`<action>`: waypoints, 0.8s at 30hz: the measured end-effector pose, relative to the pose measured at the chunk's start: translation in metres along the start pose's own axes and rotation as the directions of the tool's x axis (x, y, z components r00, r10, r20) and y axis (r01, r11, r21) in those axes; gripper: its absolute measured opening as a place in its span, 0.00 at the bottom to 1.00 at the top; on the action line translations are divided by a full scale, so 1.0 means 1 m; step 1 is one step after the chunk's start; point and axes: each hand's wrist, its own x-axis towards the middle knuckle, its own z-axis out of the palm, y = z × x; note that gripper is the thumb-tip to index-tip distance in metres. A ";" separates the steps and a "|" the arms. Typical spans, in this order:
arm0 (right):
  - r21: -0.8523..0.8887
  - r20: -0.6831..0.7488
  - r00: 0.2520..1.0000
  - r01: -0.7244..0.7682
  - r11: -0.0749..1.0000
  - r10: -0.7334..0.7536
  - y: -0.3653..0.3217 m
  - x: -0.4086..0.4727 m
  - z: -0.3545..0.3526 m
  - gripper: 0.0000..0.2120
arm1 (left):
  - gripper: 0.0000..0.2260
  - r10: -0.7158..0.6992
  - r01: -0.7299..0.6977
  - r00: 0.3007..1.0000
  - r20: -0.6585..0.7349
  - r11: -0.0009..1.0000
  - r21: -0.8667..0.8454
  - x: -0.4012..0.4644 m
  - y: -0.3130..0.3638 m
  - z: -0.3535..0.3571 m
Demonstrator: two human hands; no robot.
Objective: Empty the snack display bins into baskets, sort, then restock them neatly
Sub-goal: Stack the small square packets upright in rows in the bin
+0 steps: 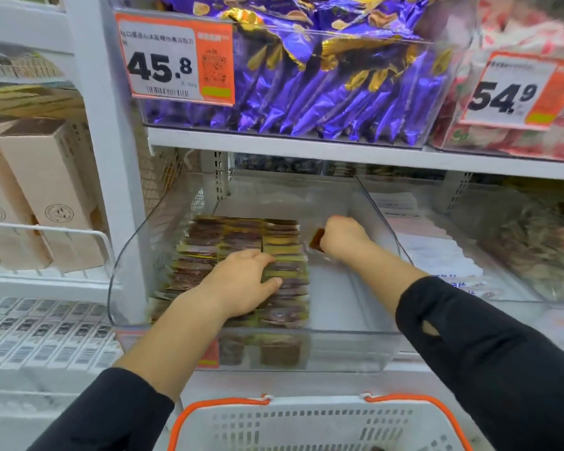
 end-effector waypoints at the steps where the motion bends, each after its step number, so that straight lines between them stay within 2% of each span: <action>1: 0.006 -0.006 0.999 -0.033 0.999 0.033 0.000 0.011 0.005 0.10 | 0.25 0.005 -0.005 1.000 -0.006 1.000 0.001 0.000 -0.001 0.000; 4: 0.004 0.023 0.999 -0.040 0.999 0.040 0.001 0.034 0.024 0.13 | 0.24 0.016 -0.016 1.000 -0.010 1.000 -0.013 -0.001 -0.003 0.002; 7: 0.081 0.023 1.000 -0.004 0.997 0.002 0.000 0.053 0.040 0.14 | 0.24 0.021 -0.021 1.000 -0.008 1.000 -0.023 -0.002 -0.004 0.002; 12: 0.094 -0.151 0.987 -0.042 0.995 0.055 0.005 0.058 0.042 0.25 | 0.24 0.008 -0.007 1.000 0.001 1.000 -0.030 -0.002 -0.002 0.001; 14: 0.180 -0.188 0.974 -0.093 0.979 0.127 0.005 0.058 0.043 0.29 | 0.25 0.001 -0.001 1.000 0.004 0.999 -0.036 -0.003 -0.002 0.001; 16: 0.312 -0.157 0.963 -0.160 0.936 0.217 0.006 0.061 0.045 0.26 | 0.25 -0.008 0.008 1.000 0.014 0.999 -0.038 -0.003 -0.001 0.001; 19: 0.413 -0.036 0.953 -0.260 0.873 0.301 0.010 0.066 0.046 0.23 | 0.25 -0.013 0.013 1.000 0.019 0.999 -0.035 -0.004 0.000 0.001; 21: 0.429 0.018 0.962 -0.254 0.867 0.273 0.011 0.066 0.047 0.21 | 0.25 -0.015 0.016 1.000 0.021 0.999 -0.037 -0.004 0.000 0.000; 24: 0.391 0.019 0.974 -0.214 0.895 0.224 0.010 0.065 0.048 0.20 | 0.24 -0.018 0.018 1.000 0.021 0.999 -0.037 -0.004 0.000 0.001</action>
